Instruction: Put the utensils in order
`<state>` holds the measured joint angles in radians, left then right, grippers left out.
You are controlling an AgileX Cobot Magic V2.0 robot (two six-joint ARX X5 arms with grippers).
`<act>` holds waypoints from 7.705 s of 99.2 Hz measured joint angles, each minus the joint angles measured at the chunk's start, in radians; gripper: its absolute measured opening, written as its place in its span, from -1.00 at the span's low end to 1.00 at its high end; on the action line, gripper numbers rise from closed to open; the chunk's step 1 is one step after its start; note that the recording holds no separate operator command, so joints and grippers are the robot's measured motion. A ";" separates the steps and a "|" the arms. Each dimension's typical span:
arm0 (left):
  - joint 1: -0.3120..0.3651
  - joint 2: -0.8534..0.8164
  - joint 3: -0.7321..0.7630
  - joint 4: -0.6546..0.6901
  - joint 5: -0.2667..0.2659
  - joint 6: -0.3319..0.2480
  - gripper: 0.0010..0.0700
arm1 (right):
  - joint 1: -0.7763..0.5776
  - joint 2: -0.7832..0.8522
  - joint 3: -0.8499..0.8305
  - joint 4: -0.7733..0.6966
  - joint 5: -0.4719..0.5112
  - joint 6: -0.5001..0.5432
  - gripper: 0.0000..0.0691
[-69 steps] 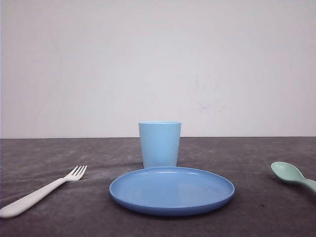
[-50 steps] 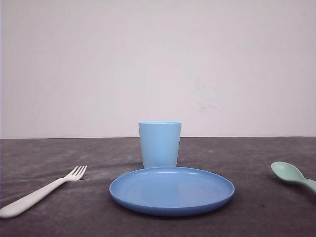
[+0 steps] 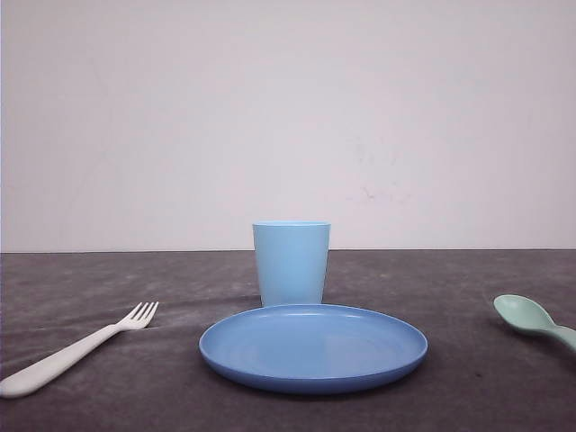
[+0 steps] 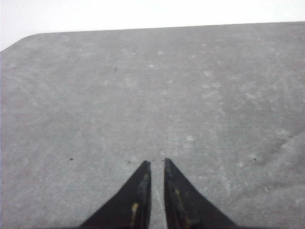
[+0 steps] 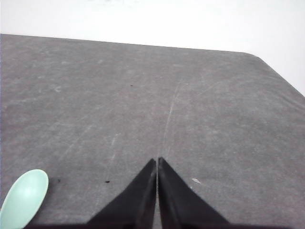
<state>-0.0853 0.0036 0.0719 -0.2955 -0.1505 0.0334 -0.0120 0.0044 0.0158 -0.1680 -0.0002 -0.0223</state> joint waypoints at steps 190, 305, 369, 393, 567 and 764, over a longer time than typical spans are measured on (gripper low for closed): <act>-0.001 0.645 0.652 -0.188 0.147 -0.296 -0.96 | 0.008 0.629 0.714 -0.367 -0.073 0.226 -0.99; -0.506 1.222 0.652 -0.147 0.053 -0.448 0.10 | 0.056 0.733 0.734 -0.420 -0.158 0.190 0.14; -0.557 1.443 0.652 -0.051 0.008 -0.549 0.02 | 0.056 0.733 0.734 -0.426 -0.158 0.186 0.14; -0.559 1.451 0.652 -0.048 -0.001 -0.559 -0.78 | 0.056 0.733 0.734 -0.426 -0.158 0.186 0.14; -0.657 1.781 0.765 1.136 -0.086 -0.183 -0.89 | 0.056 0.734 0.734 -0.344 -0.100 0.157 0.14; -0.744 0.865 0.765 -0.111 -0.087 -0.233 -0.35 | 0.514 1.362 0.735 -0.495 0.053 0.408 0.07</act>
<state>-0.8291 0.8684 0.8368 -0.4068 -0.2371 -0.1993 0.5022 1.3663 0.7506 -0.6632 0.0532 0.3855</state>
